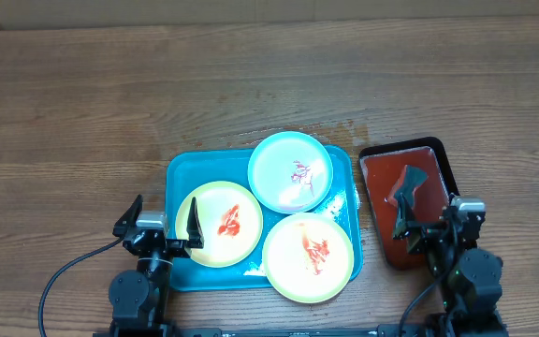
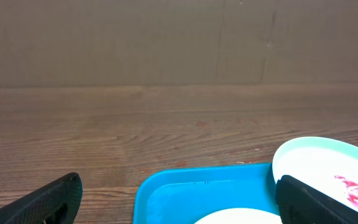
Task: Clean dirty plates on tray and stack at the side
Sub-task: 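Reach the right gripper to the sponge in the black tray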
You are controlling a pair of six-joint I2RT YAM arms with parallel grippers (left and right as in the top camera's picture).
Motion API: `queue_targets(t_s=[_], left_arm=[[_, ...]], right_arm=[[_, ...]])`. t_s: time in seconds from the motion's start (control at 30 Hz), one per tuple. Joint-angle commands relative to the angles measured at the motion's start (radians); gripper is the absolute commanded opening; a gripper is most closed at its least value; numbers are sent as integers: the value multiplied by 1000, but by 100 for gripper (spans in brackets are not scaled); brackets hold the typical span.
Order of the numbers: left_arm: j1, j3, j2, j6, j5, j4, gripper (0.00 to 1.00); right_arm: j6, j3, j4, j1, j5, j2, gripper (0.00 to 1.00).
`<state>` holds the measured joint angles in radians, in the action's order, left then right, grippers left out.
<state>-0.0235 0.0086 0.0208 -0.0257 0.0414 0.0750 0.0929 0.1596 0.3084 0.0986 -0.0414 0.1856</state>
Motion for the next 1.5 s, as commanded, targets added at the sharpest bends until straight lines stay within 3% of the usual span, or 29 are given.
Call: queue_targets(t_s=[0.0, 0.4, 0.73, 1.23, 1.47], left_arm=[[8, -4, 3, 11, 3, 0, 100], [8, -4, 3, 11, 3, 0, 100], [8, -4, 3, 11, 3, 0, 100], [8, -4, 3, 11, 3, 0, 100], [8, -4, 3, 11, 3, 0, 99]], right_arm=[[-4, 87, -2, -5, -10, 79, 100], [66, 436, 193, -5, 30, 576, 100], [72, 776, 512, -5, 217, 959, 100], [91, 824, 777, -5, 271, 1020, 100], [95, 824, 806, -5, 284, 1020, 100]])
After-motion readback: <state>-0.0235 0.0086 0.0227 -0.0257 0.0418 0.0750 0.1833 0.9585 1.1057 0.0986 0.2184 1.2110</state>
